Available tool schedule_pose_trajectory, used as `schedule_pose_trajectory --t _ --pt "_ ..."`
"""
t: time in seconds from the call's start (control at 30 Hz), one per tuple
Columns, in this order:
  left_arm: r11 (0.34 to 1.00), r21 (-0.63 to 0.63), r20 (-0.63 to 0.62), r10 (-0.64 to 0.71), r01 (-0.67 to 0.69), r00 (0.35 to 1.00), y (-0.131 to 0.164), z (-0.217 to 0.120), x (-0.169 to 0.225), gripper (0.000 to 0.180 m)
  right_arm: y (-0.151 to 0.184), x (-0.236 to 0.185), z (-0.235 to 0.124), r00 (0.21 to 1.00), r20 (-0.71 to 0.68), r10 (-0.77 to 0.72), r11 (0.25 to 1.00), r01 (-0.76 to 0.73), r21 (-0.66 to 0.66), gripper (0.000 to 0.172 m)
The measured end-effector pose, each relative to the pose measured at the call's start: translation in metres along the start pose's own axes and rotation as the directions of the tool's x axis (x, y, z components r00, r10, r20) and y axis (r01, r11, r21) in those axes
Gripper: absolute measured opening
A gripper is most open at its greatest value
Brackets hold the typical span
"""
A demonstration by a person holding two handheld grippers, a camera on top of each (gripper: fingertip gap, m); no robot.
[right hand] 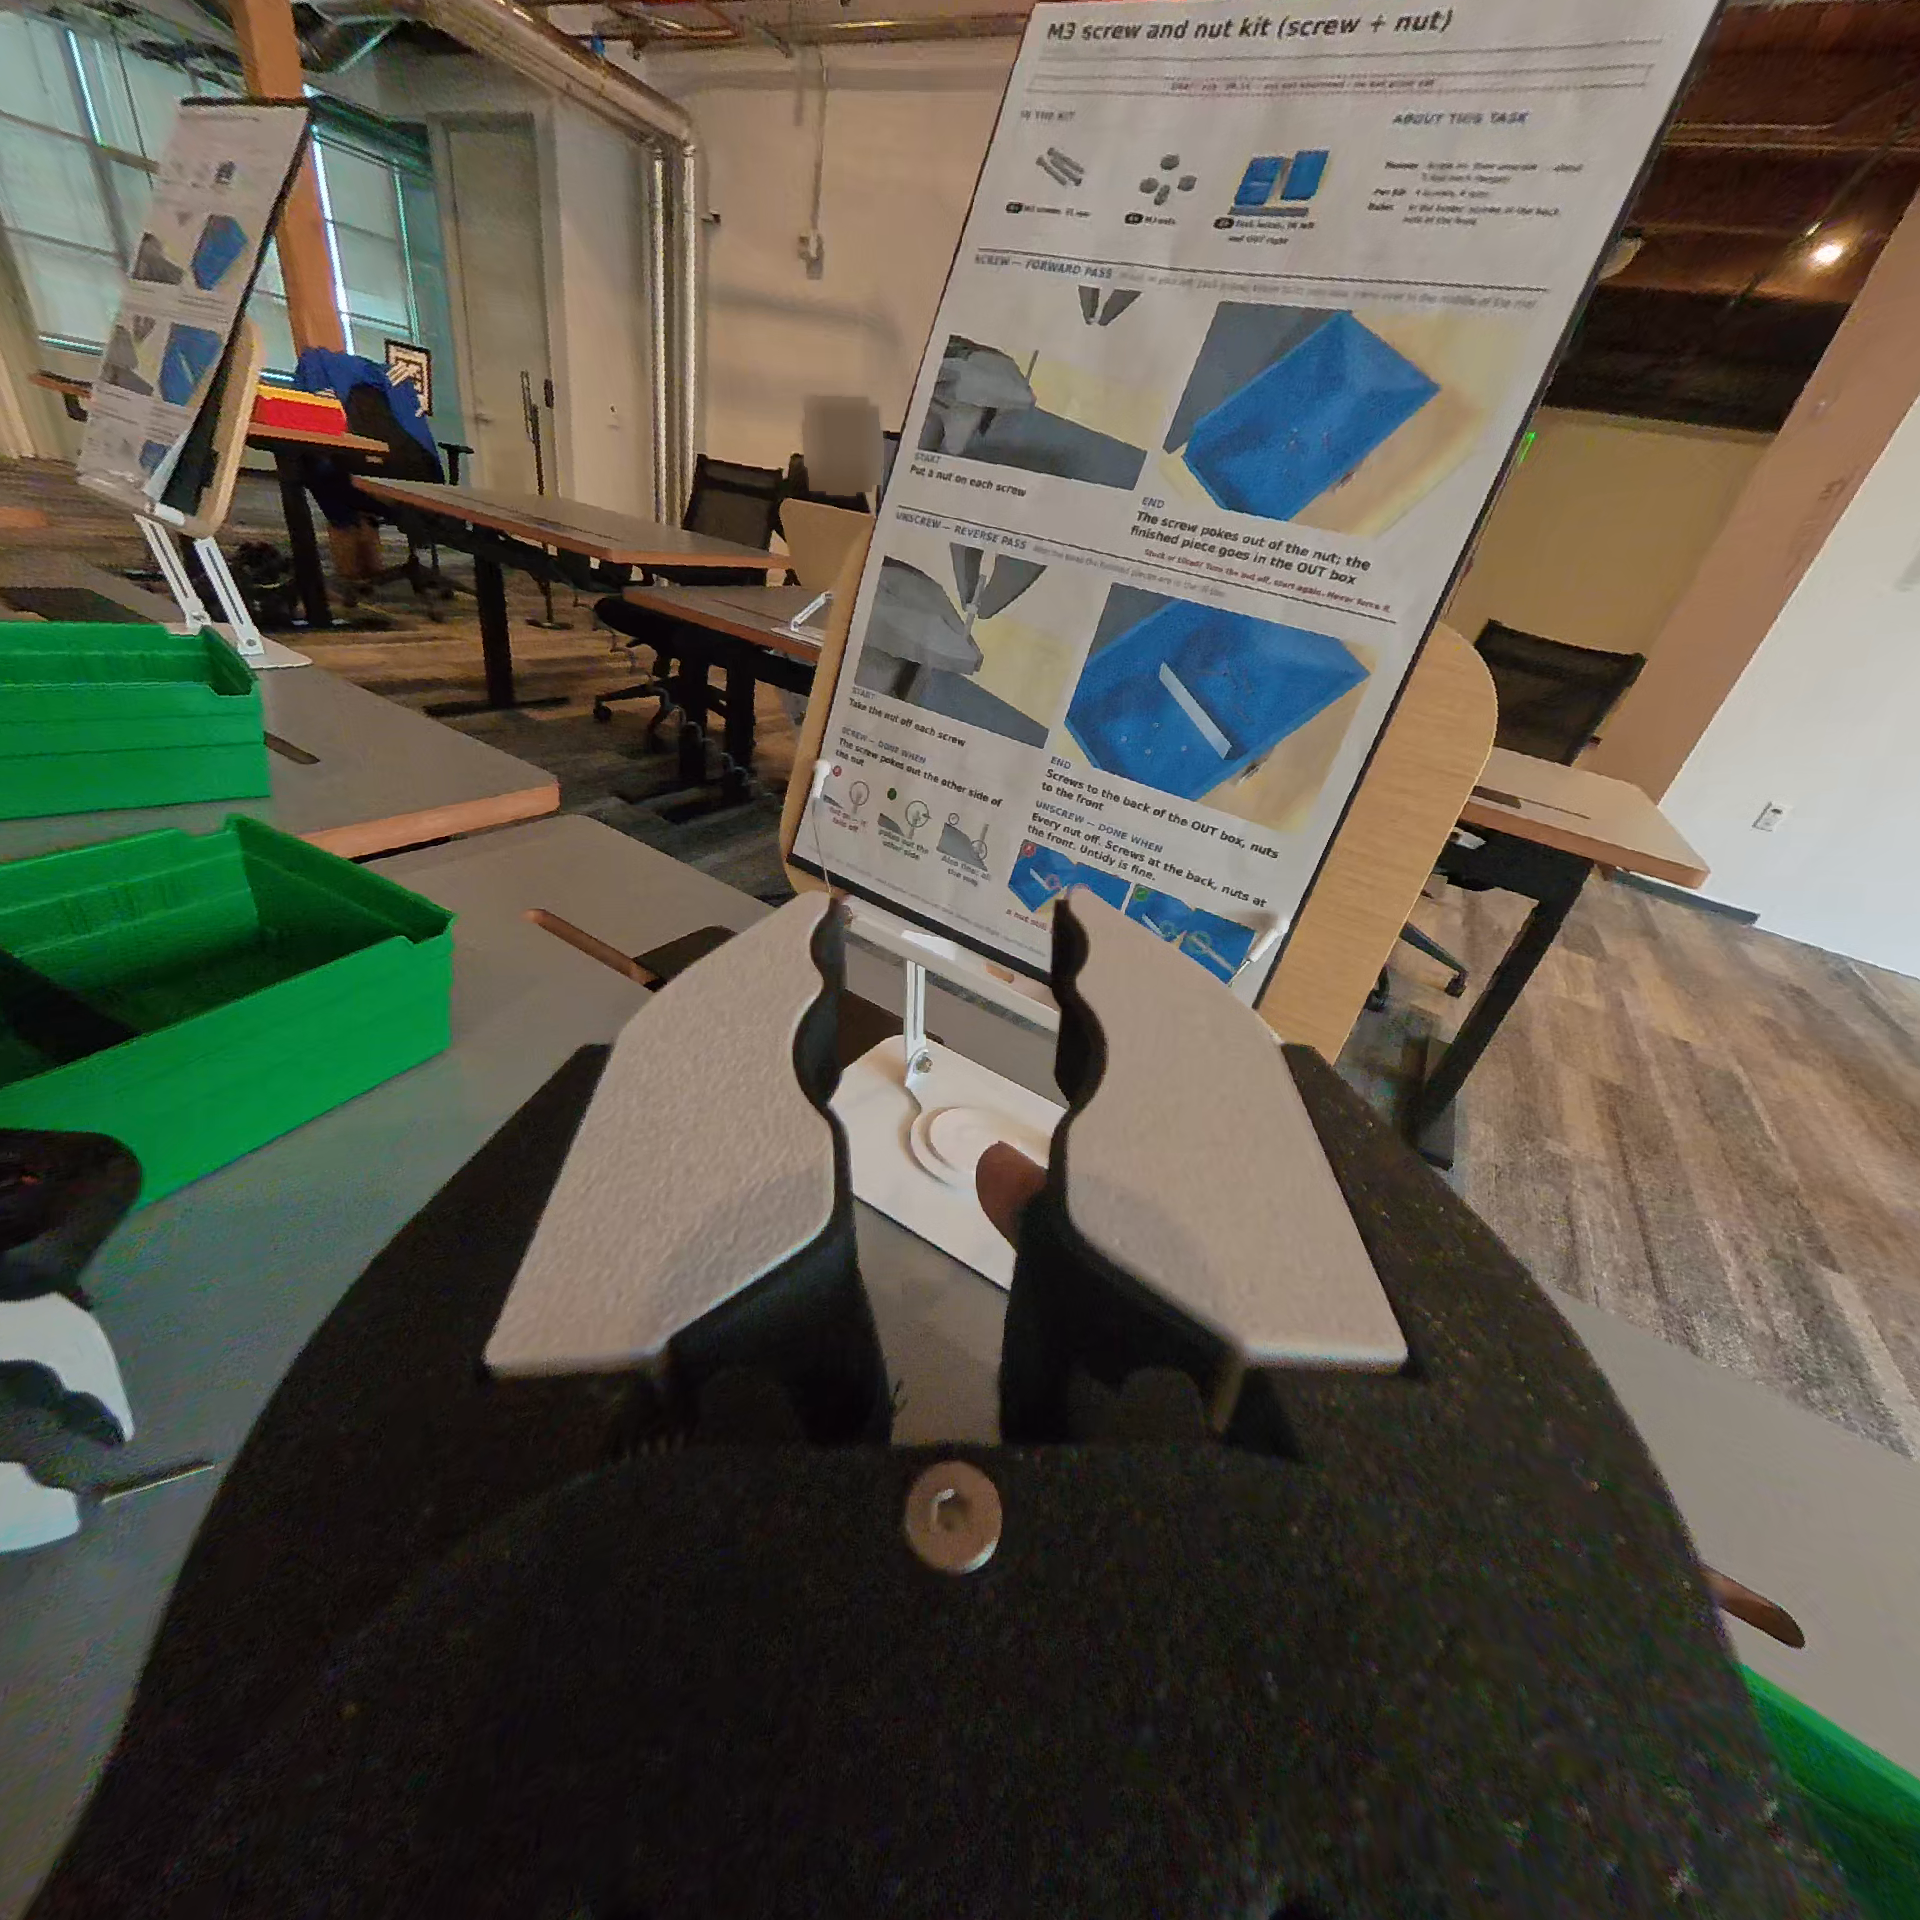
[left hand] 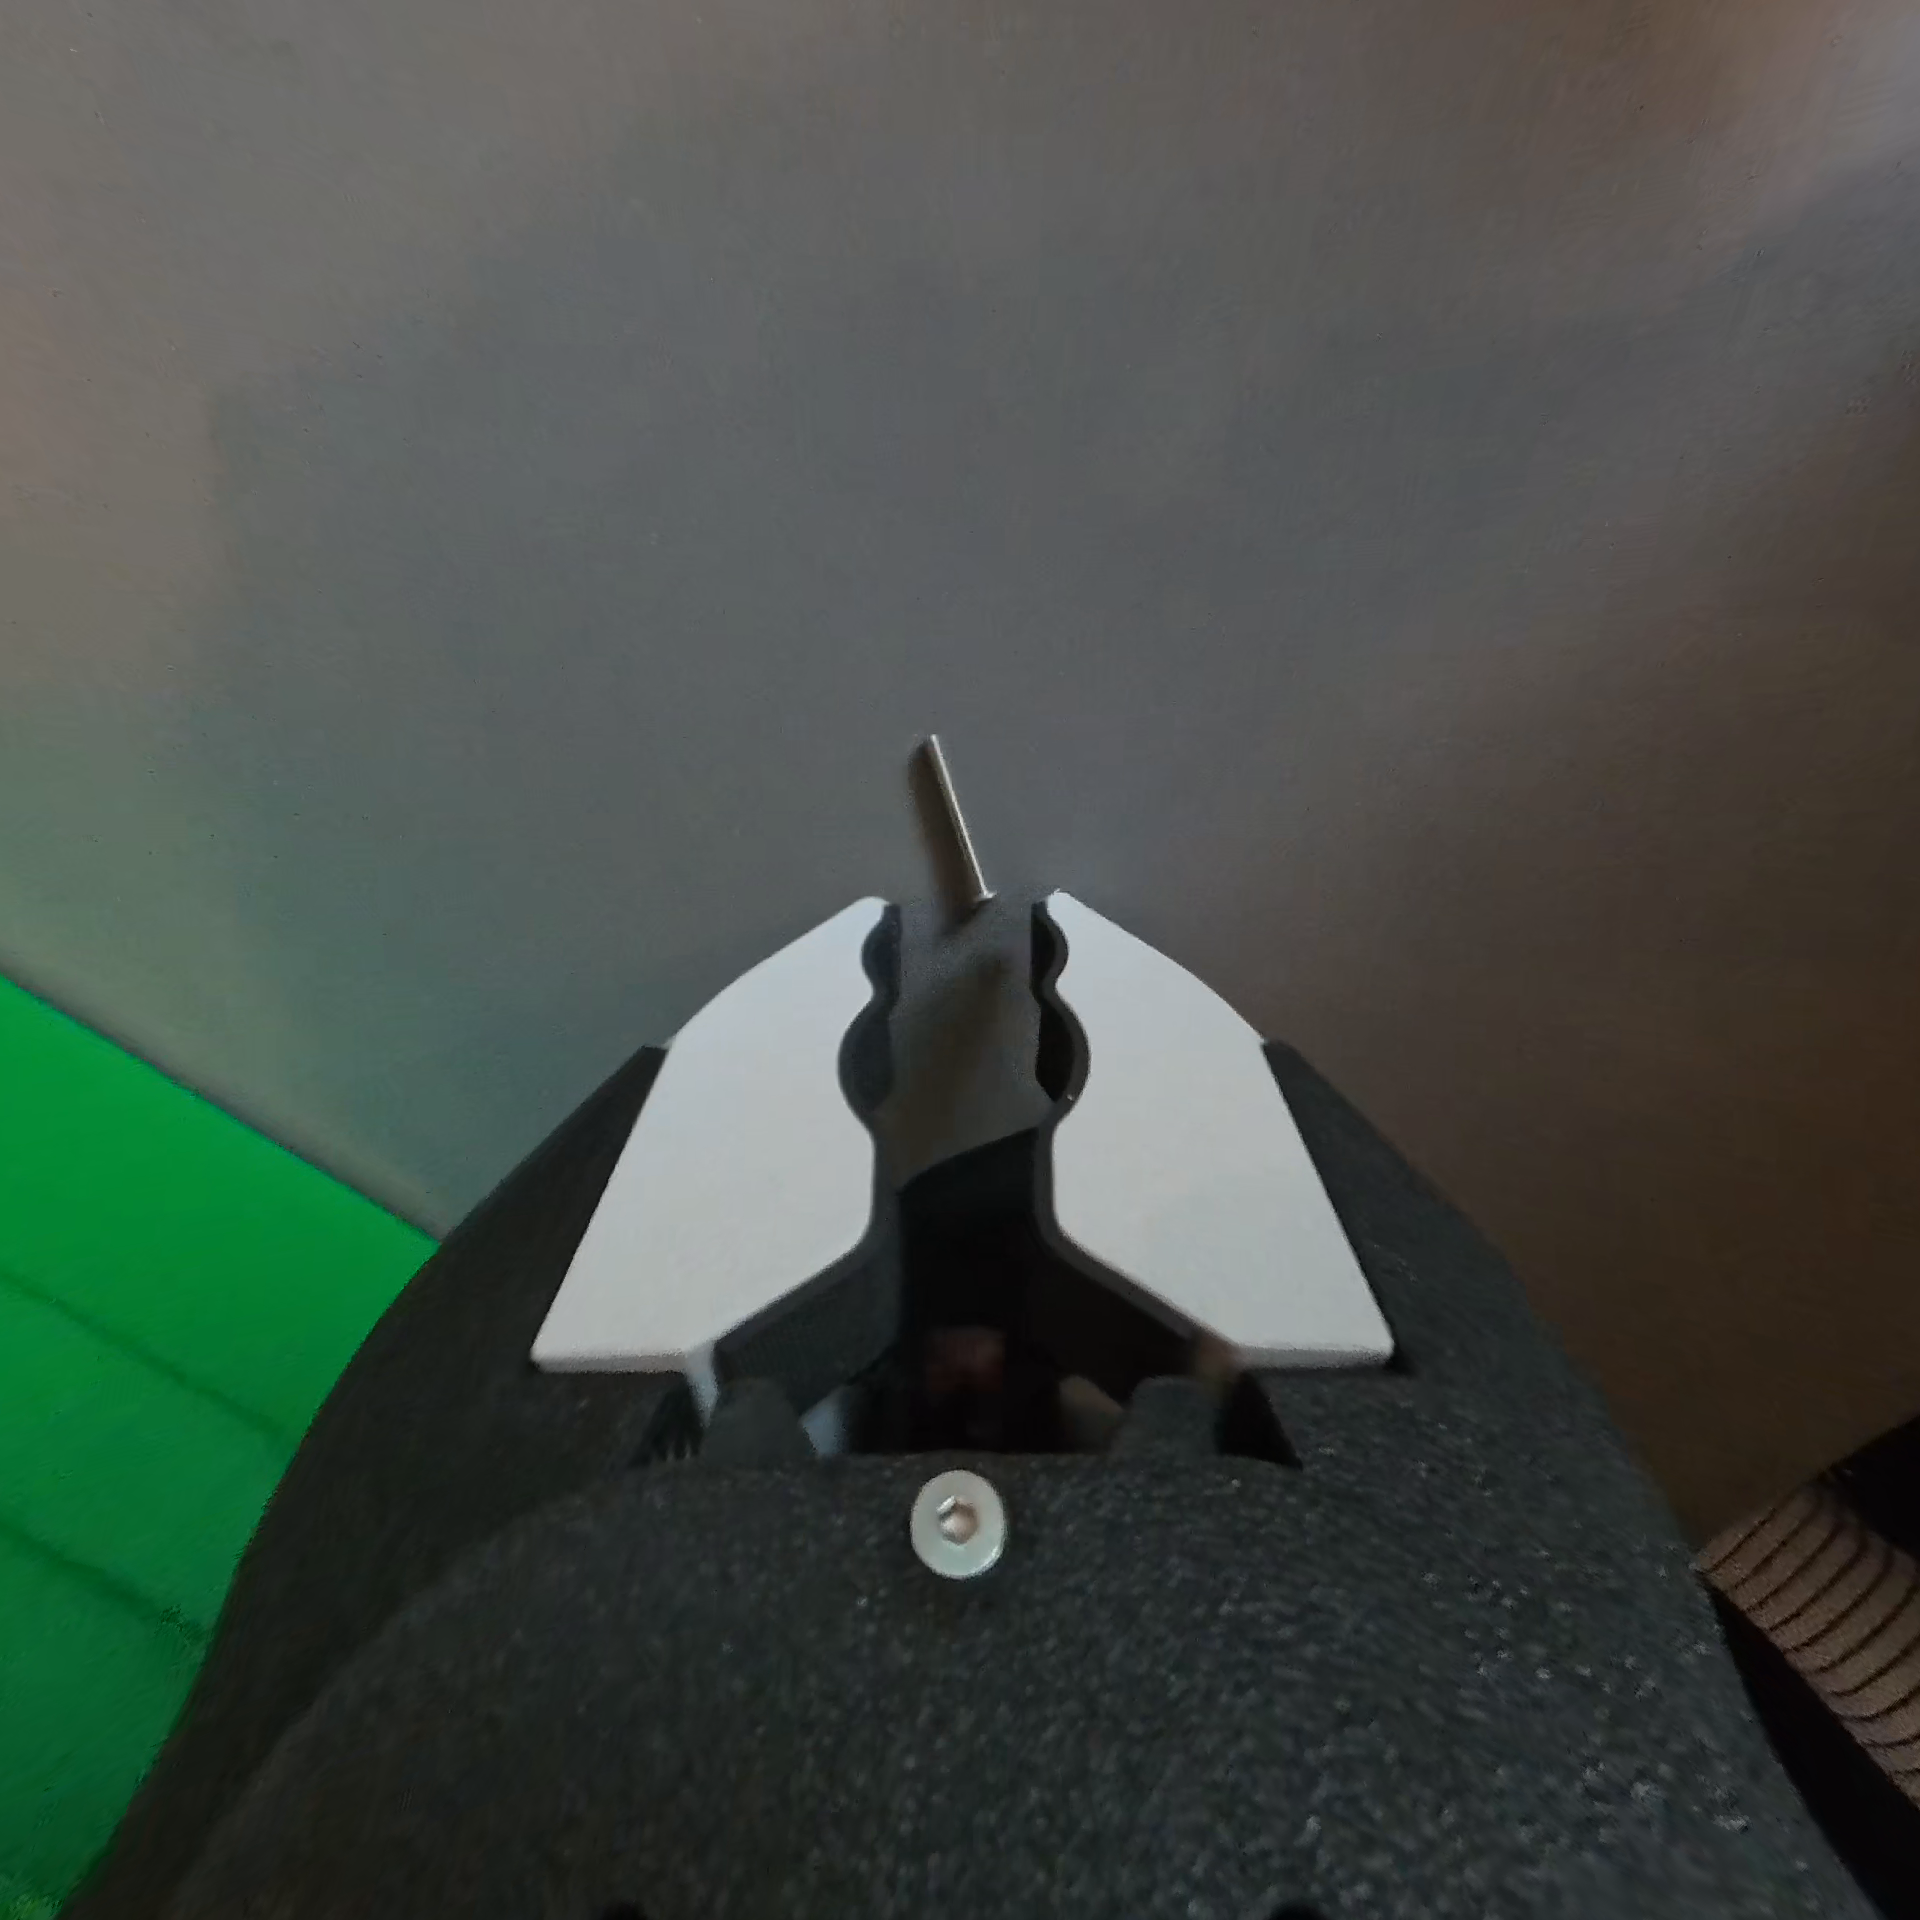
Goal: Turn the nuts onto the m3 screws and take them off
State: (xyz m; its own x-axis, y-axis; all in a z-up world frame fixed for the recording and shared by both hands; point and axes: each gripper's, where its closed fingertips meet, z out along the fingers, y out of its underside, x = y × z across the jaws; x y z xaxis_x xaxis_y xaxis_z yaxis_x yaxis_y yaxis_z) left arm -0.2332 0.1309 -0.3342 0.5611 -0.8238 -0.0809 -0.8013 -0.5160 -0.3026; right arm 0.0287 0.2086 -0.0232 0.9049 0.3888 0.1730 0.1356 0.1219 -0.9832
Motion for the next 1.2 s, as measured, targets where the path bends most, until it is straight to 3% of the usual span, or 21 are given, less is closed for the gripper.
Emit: schedule_pose_trajectory --t 0.1,0.23,0.33,0.4,0.6,0.77,1.2 --pt "0.993 0.116 -0.013 -0.015 0.017 1.0 -0.005 -0.031 0.001 0.029 0.0 0.003 -0.001 1.0 -0.009 0.005 1.0 -0.005 0.003 0.037" --pt "0.952 0.297 -0.02 -0.069 0.072 0.997 0.001 -0.101 -0.023 0.031 0.003 0.007 -0.001 1.0 -0.021 0.007 1.0 -0.007 -0.006 0.037" --pt "0.946 0.295 0.055 -0.155 0.132 0.986 0.034 -0.14 -0.07 0.027 0.003 0.008 -0.001 1.0 -0.025 0.006 1.0 -0.006 -0.005 0.037" --pt "0.951 0.228 0.091 -0.235 0.209 0.968 0.064 -0.145 -0.104 0.023 0.003 0.008 0.0 1.0 -0.026 0.006 1.0 -0.006 -0.008 0.037" --pt "0.912 -0.002 0.005 -0.41 0.41 0.912 0.124 -0.083 -0.157 0.014 0.003 0.003 0.002 1.0 -0.016 -0.006 1.0 0.006 -0.012 0.037" --pt "0.877 -0.13 -0.009 -0.467 0.463 0.884 0.138 -0.035 -0.173 0.015 0.001 -0.001 0.002 1.0 -0.012 -0.024 1.0 0.024 -0.013 0.037" --pt "0.858 -0.197 0.024 -0.479 0.474 0.878 0.135 -0.022 -0.182 0.013 0.001 0.009 -0.001 0.999 -0.038 -0.002 1.0 0.002 0.001 0.037"
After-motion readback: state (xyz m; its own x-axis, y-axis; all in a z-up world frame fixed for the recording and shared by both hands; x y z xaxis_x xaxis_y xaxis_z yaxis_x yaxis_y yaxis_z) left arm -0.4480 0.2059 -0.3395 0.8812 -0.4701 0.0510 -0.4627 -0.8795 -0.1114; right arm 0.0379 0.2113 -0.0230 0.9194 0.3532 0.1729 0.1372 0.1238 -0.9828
